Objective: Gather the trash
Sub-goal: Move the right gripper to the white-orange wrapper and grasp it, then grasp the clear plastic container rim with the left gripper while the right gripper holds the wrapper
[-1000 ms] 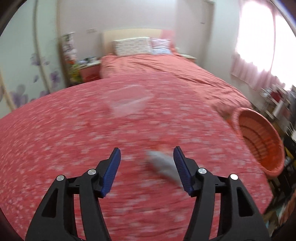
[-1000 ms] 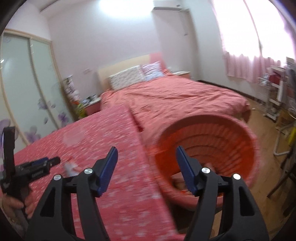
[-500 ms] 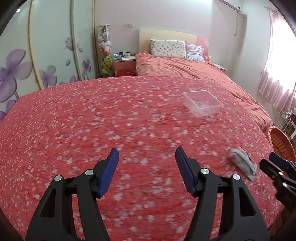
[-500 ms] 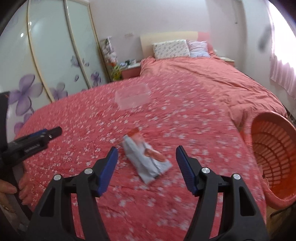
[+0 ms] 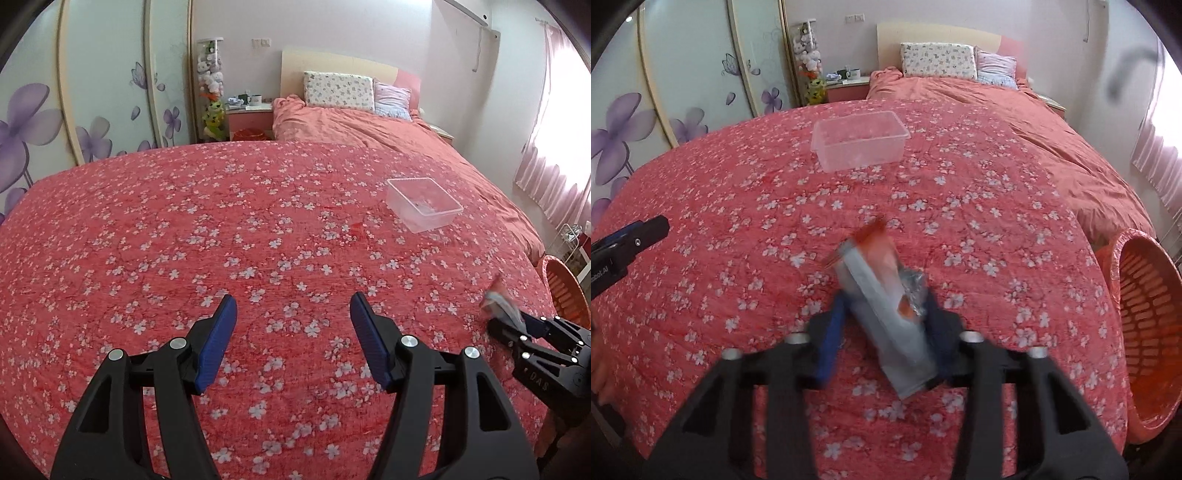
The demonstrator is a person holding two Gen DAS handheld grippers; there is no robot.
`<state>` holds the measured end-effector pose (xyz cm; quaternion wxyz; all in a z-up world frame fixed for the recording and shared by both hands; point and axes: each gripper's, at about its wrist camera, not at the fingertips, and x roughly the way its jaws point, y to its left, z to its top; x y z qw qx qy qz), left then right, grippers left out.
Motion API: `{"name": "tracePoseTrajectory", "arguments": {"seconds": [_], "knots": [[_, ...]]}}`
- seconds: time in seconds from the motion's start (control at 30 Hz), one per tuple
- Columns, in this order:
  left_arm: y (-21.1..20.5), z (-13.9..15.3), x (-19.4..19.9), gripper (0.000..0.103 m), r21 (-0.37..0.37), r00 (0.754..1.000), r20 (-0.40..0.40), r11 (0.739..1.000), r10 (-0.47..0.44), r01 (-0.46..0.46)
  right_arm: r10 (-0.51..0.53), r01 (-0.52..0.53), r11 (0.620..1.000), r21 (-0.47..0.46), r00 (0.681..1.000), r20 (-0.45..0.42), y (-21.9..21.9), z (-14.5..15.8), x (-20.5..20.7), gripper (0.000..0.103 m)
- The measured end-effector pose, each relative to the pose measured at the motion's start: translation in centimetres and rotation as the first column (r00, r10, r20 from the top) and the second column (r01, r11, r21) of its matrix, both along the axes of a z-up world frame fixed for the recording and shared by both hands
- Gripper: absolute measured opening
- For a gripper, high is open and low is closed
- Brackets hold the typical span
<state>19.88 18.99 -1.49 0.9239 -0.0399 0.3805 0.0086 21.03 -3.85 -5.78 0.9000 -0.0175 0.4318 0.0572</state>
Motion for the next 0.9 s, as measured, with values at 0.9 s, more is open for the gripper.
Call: {"name": "tracePoseTrajectory", "arguments": {"seconds": [0.9], "knots": [[-11.6, -0.2, 14.5, 0.049, 0.031, 0.996, -0.084, 0.999, -0.035, 0.038, -0.162, 0.149, 0.980, 0.134, 0.982, 0.093, -9.2, 1.6, -2.3, 0.006]]}}
